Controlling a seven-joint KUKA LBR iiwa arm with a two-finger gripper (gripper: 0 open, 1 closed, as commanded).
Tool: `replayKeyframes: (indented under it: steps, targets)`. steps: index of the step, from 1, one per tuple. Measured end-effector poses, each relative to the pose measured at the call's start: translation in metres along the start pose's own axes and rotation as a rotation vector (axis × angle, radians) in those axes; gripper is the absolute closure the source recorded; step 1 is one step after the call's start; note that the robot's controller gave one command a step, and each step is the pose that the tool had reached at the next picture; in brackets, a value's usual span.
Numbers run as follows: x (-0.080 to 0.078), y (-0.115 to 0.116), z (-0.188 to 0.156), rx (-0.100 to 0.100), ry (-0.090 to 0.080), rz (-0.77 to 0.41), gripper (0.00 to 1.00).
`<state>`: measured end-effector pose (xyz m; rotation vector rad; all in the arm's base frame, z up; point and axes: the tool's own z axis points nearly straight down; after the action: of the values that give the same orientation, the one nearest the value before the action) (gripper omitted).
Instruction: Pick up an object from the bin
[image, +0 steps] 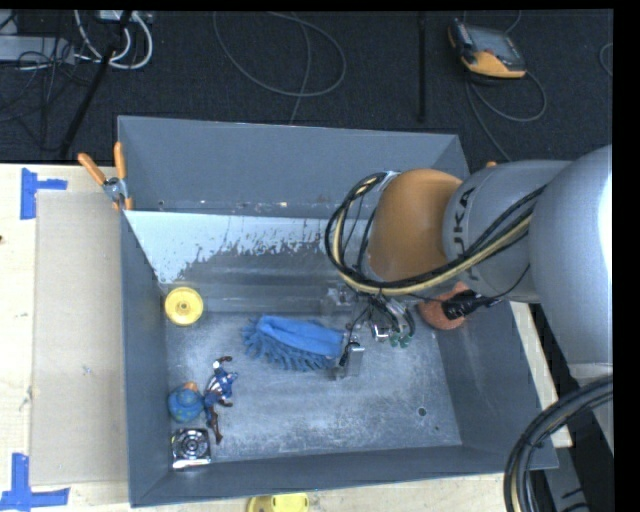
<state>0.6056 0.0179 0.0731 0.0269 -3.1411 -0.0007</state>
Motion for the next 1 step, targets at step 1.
replayKeyframes:
  steps: [1]
  targets:
    - [0.003, 0.0334, 0.0033, 0.0, 0.0, -0.082, 1.0]
